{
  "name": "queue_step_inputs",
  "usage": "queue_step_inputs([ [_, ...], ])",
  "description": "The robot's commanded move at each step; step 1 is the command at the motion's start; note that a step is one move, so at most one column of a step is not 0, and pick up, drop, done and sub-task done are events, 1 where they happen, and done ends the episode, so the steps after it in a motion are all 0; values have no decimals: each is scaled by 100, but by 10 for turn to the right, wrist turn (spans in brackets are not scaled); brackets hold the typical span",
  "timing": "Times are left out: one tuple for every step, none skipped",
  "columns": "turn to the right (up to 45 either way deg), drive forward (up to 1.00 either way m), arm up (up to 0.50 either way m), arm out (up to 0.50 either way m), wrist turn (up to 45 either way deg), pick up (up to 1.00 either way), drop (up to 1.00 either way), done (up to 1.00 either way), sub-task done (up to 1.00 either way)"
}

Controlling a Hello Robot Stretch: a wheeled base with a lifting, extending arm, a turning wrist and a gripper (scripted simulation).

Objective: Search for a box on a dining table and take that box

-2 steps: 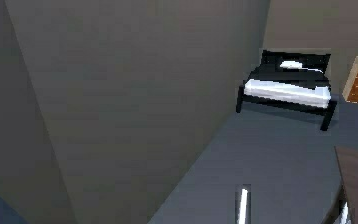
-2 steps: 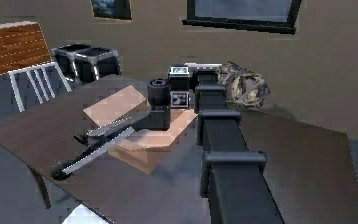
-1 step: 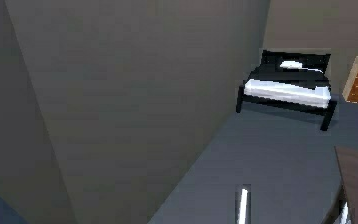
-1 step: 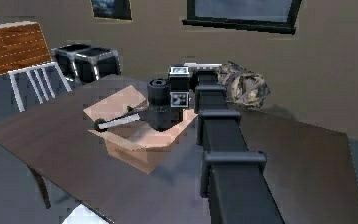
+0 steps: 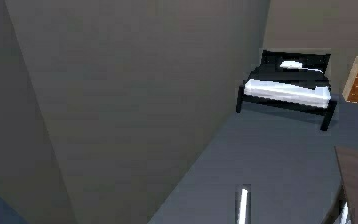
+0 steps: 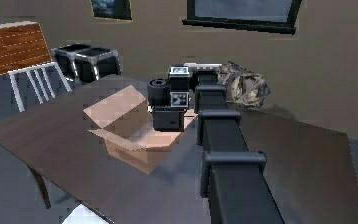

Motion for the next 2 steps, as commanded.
queue_step_inputs([
  [0,0,-12,0,0,0,0,0,0],
  [0,0,0,0,0,100,0,0,0],
])
